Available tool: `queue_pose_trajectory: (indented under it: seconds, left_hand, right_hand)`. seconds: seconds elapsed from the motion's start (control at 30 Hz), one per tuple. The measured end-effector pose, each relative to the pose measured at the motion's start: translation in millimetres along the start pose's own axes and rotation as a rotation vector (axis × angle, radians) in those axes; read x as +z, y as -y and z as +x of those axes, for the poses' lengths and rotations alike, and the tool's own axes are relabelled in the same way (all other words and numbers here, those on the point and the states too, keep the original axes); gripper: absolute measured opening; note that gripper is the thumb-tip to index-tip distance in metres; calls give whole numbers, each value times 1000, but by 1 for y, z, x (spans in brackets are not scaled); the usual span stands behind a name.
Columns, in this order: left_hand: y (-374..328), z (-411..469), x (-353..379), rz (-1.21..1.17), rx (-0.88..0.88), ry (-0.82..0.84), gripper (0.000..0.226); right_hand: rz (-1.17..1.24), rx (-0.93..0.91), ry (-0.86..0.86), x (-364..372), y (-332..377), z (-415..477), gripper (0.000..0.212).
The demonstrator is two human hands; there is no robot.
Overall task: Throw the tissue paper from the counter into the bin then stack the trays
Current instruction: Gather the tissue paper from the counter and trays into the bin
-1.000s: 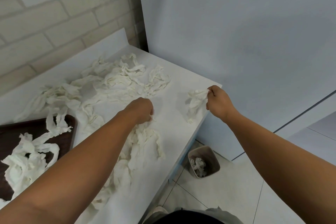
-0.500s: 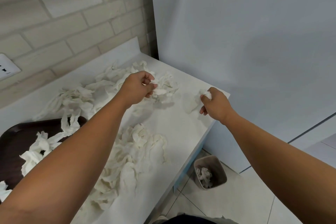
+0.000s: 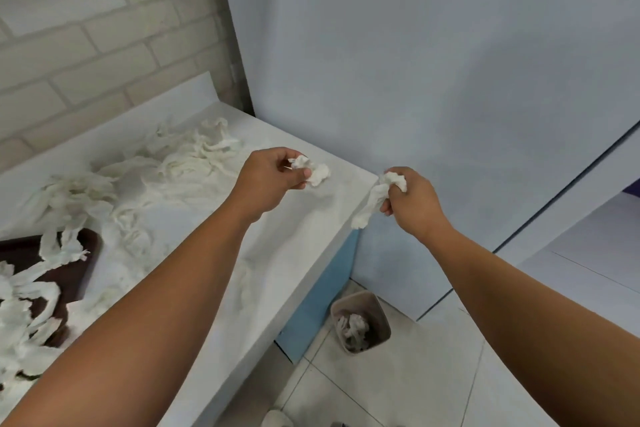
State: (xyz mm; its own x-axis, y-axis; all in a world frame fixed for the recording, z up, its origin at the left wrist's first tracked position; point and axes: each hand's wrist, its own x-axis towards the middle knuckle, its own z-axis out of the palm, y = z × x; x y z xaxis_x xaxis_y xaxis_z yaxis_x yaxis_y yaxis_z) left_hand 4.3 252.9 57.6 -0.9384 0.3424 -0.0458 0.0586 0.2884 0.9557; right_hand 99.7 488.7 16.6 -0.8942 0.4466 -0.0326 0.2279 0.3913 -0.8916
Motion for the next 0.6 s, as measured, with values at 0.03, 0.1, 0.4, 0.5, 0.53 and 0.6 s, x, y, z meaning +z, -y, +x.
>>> queue_pose_trajectory:
  seconds: [0.03,0.1,0.4,0.5,0.53,0.6]
  left_hand:
    - [0,-3,17,16,-8,9,23]
    - [1,-10,51,46,-22,29,21]
    - [75,-33,187,121,-147,68,21]
    - [111,-44,220,173,-178,73,22]
    - [123,-46,228,193,-191,69,22]
    - [150,-48,243,214,-233,63,22]
  right_hand:
    - [-28,18,6,-13,-11,-2,24]
    - [-47,53,12,-36,-34,-9,18]
    - [-213,184,72,-86,-157,-26,12]
    - [-211,273,88,-80,-197,-27,12]
    - [-218,289,100,-75,-209,-27,13]
    - [-243,319,134,-64,-228,-27,14]
